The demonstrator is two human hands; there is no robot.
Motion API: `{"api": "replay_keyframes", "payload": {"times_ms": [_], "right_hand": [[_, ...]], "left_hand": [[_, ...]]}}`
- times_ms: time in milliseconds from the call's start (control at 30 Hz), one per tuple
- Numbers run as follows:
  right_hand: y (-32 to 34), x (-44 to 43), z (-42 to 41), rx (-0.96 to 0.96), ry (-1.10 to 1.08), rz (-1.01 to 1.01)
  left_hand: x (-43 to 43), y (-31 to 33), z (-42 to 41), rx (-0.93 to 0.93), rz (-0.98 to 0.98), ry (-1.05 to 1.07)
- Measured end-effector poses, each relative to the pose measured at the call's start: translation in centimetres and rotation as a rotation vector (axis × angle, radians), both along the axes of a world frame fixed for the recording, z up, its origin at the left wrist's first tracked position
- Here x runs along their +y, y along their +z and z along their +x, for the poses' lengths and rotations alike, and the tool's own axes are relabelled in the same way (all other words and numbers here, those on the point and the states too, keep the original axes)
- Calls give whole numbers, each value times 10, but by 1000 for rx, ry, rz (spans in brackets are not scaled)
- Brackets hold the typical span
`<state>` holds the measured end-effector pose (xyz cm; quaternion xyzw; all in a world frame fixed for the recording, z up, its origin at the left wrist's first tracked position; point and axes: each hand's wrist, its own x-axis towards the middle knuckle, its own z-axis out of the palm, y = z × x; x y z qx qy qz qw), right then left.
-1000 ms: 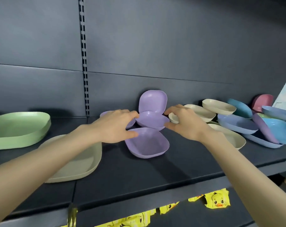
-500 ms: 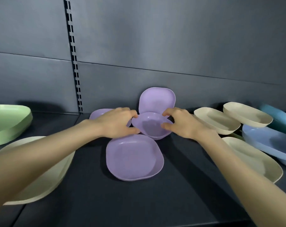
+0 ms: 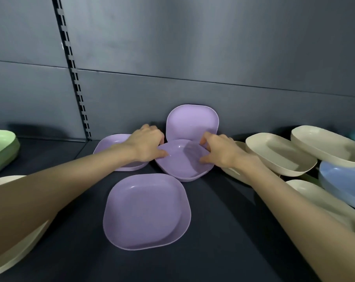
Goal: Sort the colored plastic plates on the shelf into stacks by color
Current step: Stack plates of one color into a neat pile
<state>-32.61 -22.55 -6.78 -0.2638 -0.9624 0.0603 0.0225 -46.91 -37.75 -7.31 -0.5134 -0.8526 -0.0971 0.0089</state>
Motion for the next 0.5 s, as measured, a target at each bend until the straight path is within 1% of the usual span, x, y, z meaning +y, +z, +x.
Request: {"api": "replay_keyframes", "payload": {"times_ms": [200,267,367,500], "right_hand": [[0,6,2,101,12,-83],[4,7,5,159,-5,-114],[12,6,9,241,-23,-101],[19,2,17,356,-48,-66]], "left_hand": [[7,-1,-4,34,69,0],[7,3,-3,-7,116,14],[5,10,-1,-99,164,30],[0,16,2,-141,260,13]]}}
